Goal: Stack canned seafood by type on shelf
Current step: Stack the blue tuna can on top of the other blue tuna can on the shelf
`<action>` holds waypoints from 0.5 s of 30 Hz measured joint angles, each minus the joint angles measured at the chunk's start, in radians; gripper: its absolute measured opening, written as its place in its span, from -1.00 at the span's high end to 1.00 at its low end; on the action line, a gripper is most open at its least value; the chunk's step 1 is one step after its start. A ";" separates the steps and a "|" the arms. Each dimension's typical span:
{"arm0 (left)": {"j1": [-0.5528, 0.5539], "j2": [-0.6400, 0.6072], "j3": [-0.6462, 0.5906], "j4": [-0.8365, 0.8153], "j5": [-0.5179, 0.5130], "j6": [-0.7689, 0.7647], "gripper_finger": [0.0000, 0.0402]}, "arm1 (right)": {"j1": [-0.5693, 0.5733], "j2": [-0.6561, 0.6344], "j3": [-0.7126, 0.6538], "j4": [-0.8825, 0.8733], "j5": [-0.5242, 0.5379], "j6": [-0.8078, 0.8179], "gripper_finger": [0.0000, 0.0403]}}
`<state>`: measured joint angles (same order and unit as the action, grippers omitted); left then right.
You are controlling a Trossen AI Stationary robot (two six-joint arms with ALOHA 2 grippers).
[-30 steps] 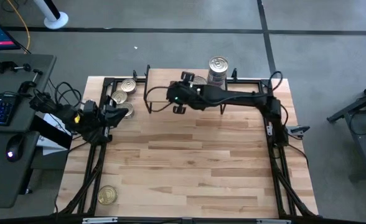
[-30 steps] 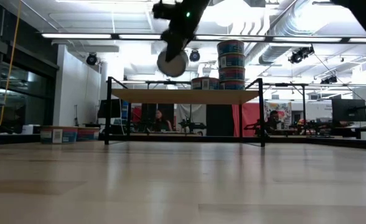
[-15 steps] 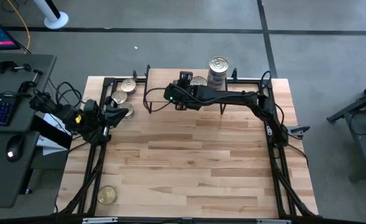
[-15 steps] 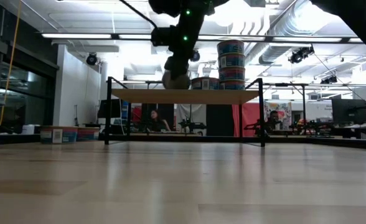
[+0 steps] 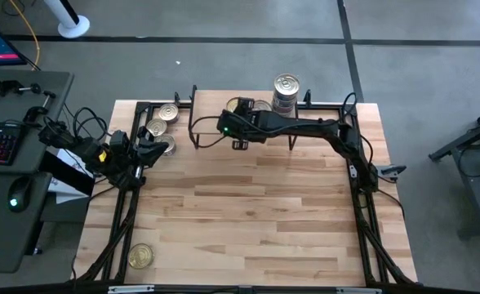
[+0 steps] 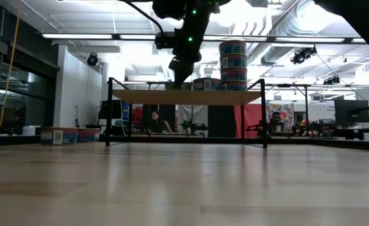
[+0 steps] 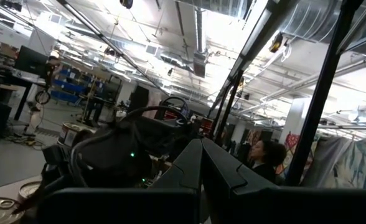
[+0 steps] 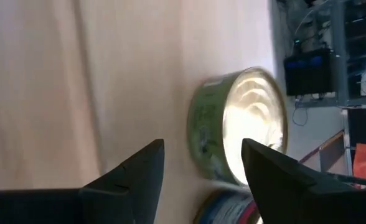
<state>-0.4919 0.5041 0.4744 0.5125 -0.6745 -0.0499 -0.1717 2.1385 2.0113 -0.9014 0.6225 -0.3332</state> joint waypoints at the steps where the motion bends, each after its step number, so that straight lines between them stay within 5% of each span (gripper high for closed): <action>1: 0.000 0.000 0.000 0.000 0.000 0.001 1.00 | 0.002 -0.003 0.000 -0.016 -0.016 0.000 -0.02; 10: 0.000 0.000 0.000 -0.003 -0.038 0.044 1.00 | 0.023 -0.109 0.023 -0.059 -0.202 0.093 0.00; 15: 0.000 0.000 0.000 -0.096 -0.080 0.017 1.00 | -0.016 -0.189 0.022 -0.084 -0.257 0.175 0.27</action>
<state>-0.4915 0.5042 0.4744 0.4169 -0.7546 -0.0325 -0.1876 1.9497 2.0335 -0.9855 0.3658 -0.1584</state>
